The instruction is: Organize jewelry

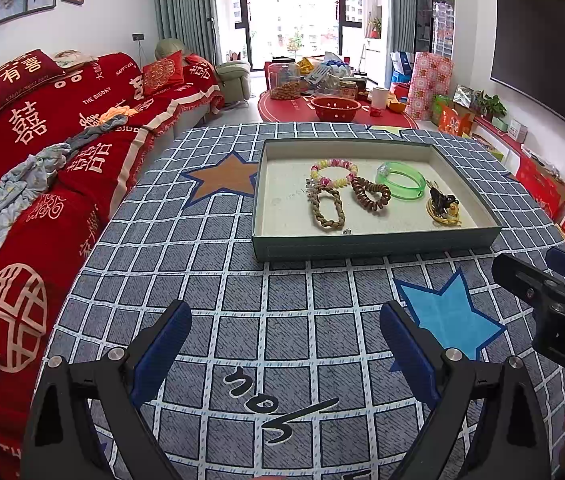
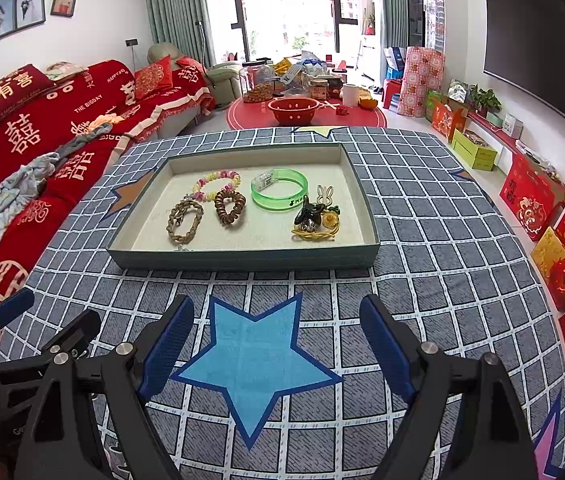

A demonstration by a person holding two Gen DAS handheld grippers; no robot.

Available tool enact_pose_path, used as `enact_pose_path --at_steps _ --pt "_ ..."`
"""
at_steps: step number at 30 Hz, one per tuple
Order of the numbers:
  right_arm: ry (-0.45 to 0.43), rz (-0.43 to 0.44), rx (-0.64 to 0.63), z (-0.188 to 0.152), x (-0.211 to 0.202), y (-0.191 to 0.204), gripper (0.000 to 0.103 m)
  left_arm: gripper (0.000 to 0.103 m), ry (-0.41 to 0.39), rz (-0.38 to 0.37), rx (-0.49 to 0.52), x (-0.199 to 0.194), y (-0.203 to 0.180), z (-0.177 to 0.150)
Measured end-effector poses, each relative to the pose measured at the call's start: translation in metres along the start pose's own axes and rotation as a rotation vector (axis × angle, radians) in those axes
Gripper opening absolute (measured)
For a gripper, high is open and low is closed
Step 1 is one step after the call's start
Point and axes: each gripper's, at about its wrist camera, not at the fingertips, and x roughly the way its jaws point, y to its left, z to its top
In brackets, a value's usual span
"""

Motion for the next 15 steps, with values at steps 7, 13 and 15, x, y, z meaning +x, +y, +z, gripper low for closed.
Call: enact_pose_path --at_steps 7,13,15 --pt "0.001 0.000 0.000 0.0001 0.0000 -0.0003 0.087 0.103 0.007 0.006 0.003 0.0014 -0.0010 -0.0013" --pt "0.002 0.001 0.000 0.0001 -0.0001 0.0005 0.087 0.103 -0.001 0.000 0.000 0.0018 0.0003 -0.0033" --pt "0.003 0.001 0.001 0.0000 -0.0002 0.0011 0.087 0.103 -0.002 -0.005 0.006 0.0013 0.0001 -0.0025"
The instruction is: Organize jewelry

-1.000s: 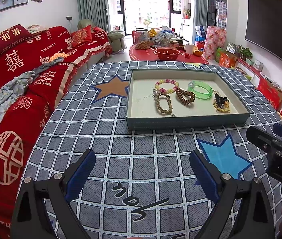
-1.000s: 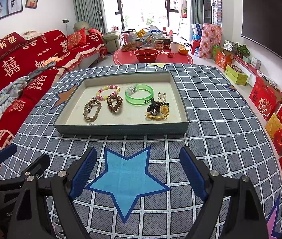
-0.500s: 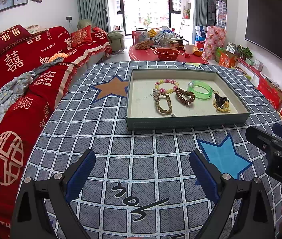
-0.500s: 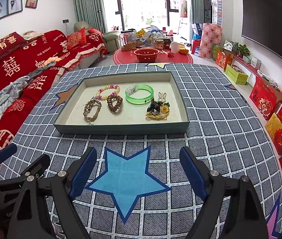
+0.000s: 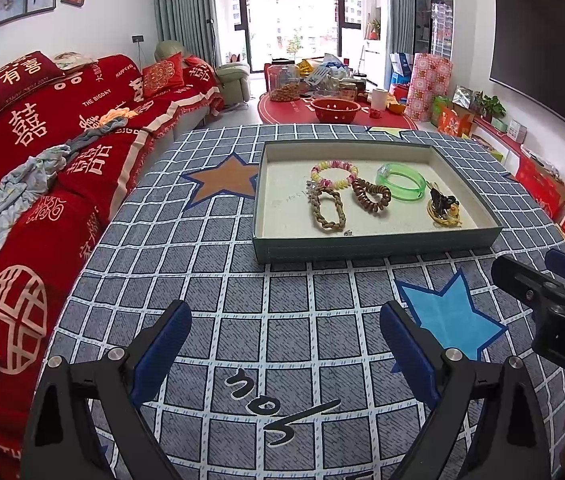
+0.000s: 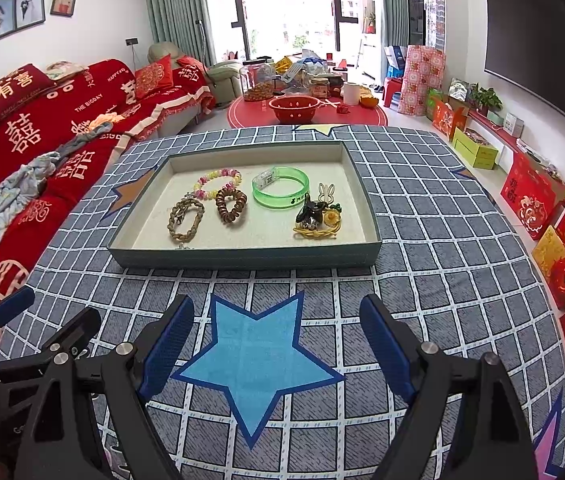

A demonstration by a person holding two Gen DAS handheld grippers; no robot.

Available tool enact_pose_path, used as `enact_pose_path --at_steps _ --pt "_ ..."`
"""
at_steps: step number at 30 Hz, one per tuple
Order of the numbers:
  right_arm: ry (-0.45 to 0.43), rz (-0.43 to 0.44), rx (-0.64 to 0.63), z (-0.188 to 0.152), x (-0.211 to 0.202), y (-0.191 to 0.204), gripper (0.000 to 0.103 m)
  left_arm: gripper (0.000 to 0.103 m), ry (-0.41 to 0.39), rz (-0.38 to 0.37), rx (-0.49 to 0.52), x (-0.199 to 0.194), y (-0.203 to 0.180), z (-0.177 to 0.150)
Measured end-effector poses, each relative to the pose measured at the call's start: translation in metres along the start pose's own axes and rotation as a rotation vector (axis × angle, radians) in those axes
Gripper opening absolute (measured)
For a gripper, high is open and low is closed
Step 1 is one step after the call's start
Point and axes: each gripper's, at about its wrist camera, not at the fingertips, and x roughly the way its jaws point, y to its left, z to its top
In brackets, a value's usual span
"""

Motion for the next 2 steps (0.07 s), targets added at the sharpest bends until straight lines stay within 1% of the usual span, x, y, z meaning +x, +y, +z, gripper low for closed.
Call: enact_pose_path --at_steps 2 --pt "0.000 0.000 0.000 -0.0001 0.0001 0.0001 0.087 0.103 0.005 -0.009 0.002 -0.0005 0.0000 0.0004"
